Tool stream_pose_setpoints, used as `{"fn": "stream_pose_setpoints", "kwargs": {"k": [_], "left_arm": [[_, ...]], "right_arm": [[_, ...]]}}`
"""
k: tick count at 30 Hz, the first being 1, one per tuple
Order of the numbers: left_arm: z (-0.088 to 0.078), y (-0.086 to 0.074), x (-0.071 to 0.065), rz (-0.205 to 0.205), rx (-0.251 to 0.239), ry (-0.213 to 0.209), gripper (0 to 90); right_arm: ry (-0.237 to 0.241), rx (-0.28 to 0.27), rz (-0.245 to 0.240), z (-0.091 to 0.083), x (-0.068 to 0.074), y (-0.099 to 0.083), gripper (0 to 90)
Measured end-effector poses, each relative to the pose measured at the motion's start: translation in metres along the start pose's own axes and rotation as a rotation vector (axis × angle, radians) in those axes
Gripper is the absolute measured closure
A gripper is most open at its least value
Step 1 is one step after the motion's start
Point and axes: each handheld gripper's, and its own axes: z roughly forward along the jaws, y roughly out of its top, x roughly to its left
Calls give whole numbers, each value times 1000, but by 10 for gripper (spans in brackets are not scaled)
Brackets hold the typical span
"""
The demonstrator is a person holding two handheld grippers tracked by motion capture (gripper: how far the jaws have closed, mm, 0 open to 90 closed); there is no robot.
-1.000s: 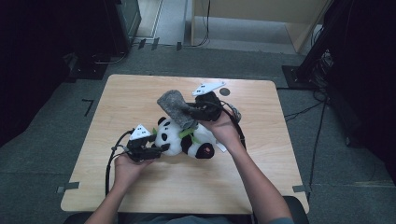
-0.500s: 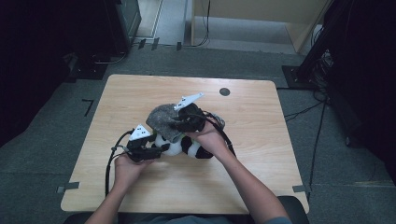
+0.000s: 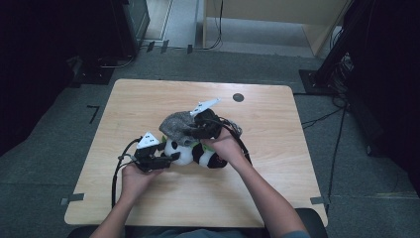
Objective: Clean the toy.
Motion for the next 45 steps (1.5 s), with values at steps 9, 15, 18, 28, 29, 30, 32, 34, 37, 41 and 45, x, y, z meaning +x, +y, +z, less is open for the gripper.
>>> {"fn": "stream_pose_setpoints", "kwargs": {"k": [9, 15, 18, 28, 29, 30, 32, 34, 37, 41, 45], "left_arm": [[0, 1, 0, -4, 0, 0, 353], [0, 0, 0, -2, 2, 0, 353], [0, 0, 0, -1, 2, 0, 353], [0, -1, 0, 0, -6, -2, 342], [0, -1, 0, -1, -6, -3, 336], [0, -1, 0, 0, -6, -3, 320], [0, -1, 0, 3, -10, -3, 302], [2, -1, 1, -14, -14, -23, 214], [4, -1, 2, -26, -15, -31, 153], [13, 0, 3, -50, 11, -28, 2], [21, 1, 5, -38, 33, -31, 0]], "right_arm": [[-46, -4, 50, -8, -21, -8, 763], [-90, -19, 75, -18, -33, -10, 763], [-104, -27, 91, -23, -40, -13, 764], [-160, -40, 131, -39, -54, -17, 766], [-158, -44, 133, -40, -54, -17, 767], [-157, -48, 133, -41, -54, -17, 767], [-158, -46, 132, -40, -54, -17, 767], [-160, -41, 128, -39, -52, -17, 769], [-158, -41, 126, -38, -52, -16, 771], [-156, -41, 128, -38, -52, -17, 773], [-150, -37, 139, -36, -52, -18, 776]]}}
